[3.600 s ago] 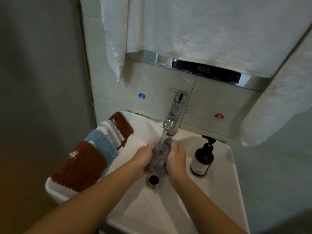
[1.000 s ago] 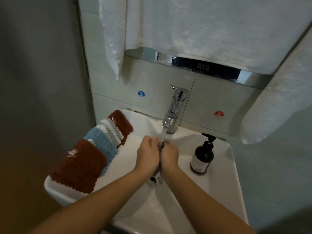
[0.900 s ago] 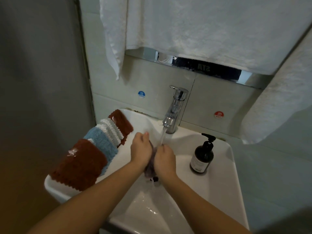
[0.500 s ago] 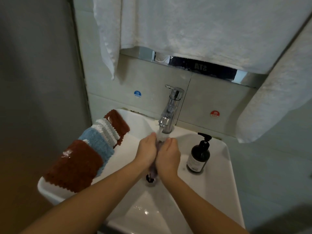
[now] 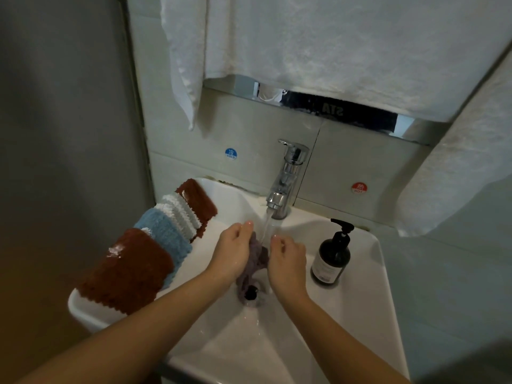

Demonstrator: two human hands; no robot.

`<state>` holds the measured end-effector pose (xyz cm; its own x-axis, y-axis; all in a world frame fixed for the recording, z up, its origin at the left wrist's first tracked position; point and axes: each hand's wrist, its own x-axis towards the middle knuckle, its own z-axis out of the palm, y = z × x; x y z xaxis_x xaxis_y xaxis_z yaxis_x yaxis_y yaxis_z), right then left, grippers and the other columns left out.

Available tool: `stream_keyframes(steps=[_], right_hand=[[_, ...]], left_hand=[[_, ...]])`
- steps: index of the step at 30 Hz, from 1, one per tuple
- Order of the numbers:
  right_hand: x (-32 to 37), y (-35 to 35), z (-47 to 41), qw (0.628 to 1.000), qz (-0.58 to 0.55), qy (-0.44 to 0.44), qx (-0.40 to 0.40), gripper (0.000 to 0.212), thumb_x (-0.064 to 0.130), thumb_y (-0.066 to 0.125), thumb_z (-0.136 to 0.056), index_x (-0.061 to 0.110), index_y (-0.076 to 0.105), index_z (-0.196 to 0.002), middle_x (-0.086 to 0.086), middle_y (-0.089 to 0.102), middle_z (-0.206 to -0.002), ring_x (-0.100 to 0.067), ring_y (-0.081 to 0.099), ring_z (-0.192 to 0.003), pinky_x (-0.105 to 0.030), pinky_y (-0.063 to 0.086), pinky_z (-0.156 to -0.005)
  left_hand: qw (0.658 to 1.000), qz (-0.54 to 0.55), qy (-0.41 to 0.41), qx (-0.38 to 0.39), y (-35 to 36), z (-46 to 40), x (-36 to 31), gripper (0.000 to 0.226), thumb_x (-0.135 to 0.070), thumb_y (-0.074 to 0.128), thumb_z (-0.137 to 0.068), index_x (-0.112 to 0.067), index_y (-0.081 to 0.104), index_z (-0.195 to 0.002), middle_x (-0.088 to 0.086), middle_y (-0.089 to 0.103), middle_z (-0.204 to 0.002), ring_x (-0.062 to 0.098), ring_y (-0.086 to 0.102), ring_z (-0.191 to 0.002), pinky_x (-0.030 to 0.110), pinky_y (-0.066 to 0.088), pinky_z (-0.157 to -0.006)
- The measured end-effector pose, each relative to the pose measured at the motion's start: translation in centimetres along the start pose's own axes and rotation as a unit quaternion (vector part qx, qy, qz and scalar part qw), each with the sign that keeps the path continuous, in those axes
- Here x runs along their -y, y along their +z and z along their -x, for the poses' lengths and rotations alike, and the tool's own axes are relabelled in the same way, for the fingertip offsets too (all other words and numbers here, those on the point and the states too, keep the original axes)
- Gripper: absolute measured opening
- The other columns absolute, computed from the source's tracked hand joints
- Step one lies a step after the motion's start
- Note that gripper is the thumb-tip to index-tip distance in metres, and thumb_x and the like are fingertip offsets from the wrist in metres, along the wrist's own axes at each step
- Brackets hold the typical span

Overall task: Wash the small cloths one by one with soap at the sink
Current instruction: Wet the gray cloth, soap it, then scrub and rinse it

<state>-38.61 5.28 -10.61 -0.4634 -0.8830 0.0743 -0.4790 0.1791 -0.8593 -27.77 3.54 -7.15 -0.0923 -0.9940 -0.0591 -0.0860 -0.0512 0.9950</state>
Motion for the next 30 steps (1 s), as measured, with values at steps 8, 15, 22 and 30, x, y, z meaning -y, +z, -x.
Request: stream_keyframes(steps=[8, 15, 22, 30], right_hand=[[0.6, -1.5, 0.8, 0.984, -0.157, -0.011, 0.086, 0.012, 0.019, 0.060, -0.096, 0.029, 0.066, -0.094, -0.003, 0.071, -0.089, -0.022, 0.068, -0.083, -0.033, 0.055, -0.069], [1.1, -1.8, -0.6, 0.955, -0.261, 0.014, 0.143, 0.023, 0.012, 0.048, -0.102, 0.020, 0.068, -0.097, -0.004, 0.074, -0.094, -0.019, 0.070, -0.091, -0.030, 0.058, -0.081], [-0.8, -0.8, -2.4, 0.991, -0.121, 0.038, -0.049, 0.023, 0.028, 0.037, -0.105, 0.014, 0.055, -0.099, -0.001, 0.062, -0.089, -0.023, 0.061, -0.088, -0.033, 0.046, -0.076], [1.2, 3.0, -1.9, 0.946, -0.284, 0.153, -0.004, 0.037, 0.024, 0.038, -0.102, 0.006, 0.058, -0.076, -0.011, 0.065, -0.072, -0.023, 0.058, -0.067, -0.036, 0.046, -0.066]], left_hand=[[0.995, -0.015, 0.001, 0.100, -0.9, -0.7, 0.3, 0.025, 0.011, 0.051, -0.089, -0.008, 0.063, -0.100, 0.017, 0.064, -0.093, 0.022, 0.064, -0.076, 0.025, 0.057, -0.060], [0.902, -0.360, 0.056, 0.230, -3.3, -3.7, 2.6, 0.054, -0.020, 0.073, -0.073, -0.027, 0.059, -0.124, 0.003, 0.047, -0.124, 0.020, 0.044, -0.117, 0.036, 0.040, -0.105], [0.968, -0.184, -0.004, 0.172, -4.2, -3.8, 3.0, 0.019, -0.016, 0.065, -0.093, -0.018, 0.052, -0.078, -0.003, 0.056, -0.071, 0.007, 0.053, -0.062, 0.016, 0.041, -0.053], [0.997, -0.010, -0.024, -0.071, 2.3, 0.1, 2.4, 0.034, -0.031, 0.035, -0.105, -0.014, 0.055, -0.083, 0.006, 0.062, -0.081, 0.019, 0.062, -0.081, 0.036, 0.052, -0.075]])
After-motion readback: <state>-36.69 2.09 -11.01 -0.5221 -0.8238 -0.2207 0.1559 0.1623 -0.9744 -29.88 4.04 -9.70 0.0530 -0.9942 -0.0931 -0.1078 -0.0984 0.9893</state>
